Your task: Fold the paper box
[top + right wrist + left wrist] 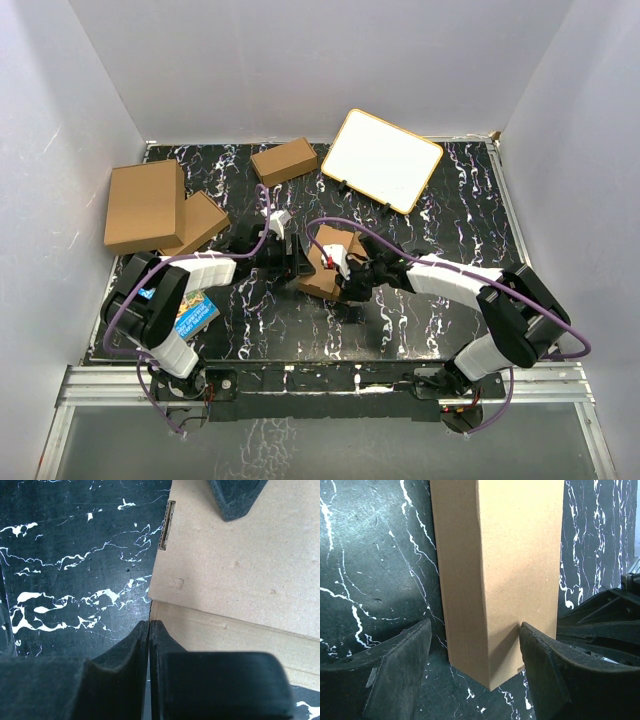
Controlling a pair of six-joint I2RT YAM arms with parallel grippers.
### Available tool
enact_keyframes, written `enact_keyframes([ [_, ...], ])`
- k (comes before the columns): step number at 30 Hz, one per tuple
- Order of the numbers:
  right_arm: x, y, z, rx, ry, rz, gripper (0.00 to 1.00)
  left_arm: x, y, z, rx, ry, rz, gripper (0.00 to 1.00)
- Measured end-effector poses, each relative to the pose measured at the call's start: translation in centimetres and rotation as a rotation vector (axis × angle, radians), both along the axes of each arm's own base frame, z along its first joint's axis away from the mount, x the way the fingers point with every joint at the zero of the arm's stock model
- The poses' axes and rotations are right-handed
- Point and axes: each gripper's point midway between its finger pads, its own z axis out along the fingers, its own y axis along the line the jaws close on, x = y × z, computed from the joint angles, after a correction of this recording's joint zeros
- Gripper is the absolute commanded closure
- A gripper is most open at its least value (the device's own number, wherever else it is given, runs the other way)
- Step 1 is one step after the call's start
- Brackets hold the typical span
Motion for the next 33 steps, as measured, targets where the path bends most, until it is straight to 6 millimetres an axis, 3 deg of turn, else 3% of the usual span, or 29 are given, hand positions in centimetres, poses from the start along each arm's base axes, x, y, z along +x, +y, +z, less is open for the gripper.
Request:
enact_keyframes([
  [22,0.7,1.2,1.0,0.004,0.036,-0.032,0.91,-0.2,-1.0,0.0,0.009,0.012,0.022,0.35],
  [27,0.5,1.1,1.1,-0.006,0.042,-0.024,0.62,-0.1,-1.0,0.1,0.021,0.006,0.019,0.32],
  [33,0.6,0.0,2.4,0.023,0.015,0.027,0.51,0.2,-0.9,0.2,0.052,-0.008,0.007,0.28],
])
